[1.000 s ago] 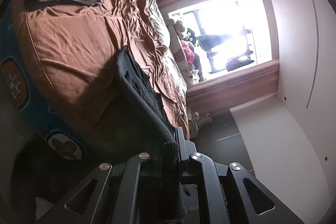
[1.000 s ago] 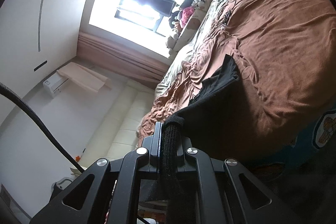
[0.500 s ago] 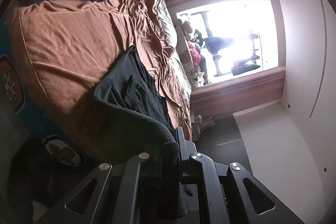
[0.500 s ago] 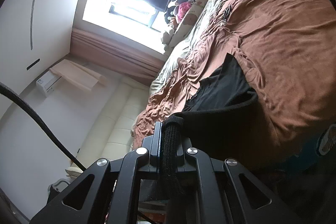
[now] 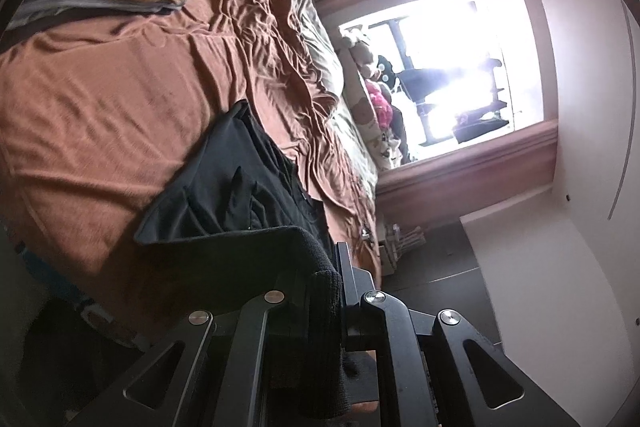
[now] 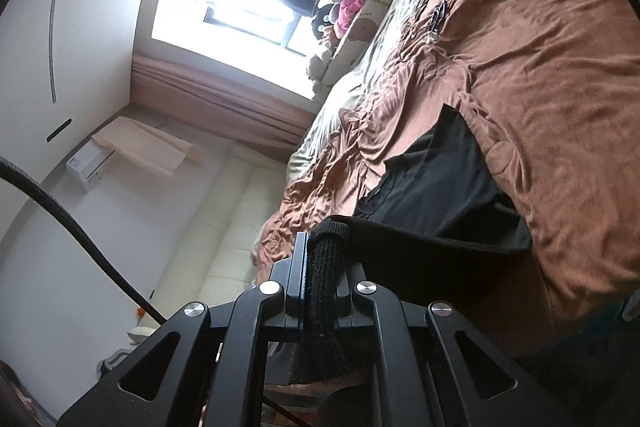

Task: Fold small clothes
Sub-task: 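Carry the hem with both tools over the body toward the collar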

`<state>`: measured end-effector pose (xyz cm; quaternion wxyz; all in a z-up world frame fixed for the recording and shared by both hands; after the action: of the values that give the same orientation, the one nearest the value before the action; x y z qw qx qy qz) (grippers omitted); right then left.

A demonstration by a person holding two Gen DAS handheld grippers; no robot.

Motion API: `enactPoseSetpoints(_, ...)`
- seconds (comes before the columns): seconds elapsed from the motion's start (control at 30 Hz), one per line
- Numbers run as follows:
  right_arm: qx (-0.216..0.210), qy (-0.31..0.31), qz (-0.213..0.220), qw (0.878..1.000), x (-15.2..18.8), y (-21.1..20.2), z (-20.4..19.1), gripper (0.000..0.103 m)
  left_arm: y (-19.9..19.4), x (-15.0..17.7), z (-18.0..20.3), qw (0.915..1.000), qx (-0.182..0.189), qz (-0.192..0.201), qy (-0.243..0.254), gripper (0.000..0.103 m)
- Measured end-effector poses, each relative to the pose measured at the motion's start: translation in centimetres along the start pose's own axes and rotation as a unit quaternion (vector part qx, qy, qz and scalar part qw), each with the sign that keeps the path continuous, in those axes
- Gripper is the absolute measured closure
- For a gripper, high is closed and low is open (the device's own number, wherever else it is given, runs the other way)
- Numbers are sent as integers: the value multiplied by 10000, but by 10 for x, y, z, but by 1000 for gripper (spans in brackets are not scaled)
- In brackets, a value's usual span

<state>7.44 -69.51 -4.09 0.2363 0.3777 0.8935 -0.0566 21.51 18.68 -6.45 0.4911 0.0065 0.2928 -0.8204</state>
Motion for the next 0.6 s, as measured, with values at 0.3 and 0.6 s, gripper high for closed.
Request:
enactPoseSetpoints(0.3,441,15,-218,9988,-36,49,21,98,58,-29,5,9995,-324,-62,-20,93)
enactPoseSetpoints(0.6,878,66,-411,9953,-62,104,38,98,120,-57,-3,9972,-704,-248,-5,93)
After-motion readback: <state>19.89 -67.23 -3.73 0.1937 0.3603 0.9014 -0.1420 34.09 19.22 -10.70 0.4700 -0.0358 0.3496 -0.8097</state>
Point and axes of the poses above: each gripper's, at about its wrist camera, not at the fingertips, and y roughly the way its jaws point, z to its right, x to its underside, the point moved 4 cm from there along y, roughly the way its jaws point, and after that the axes turned 11 degrees about -x, right-handed, at the moved point
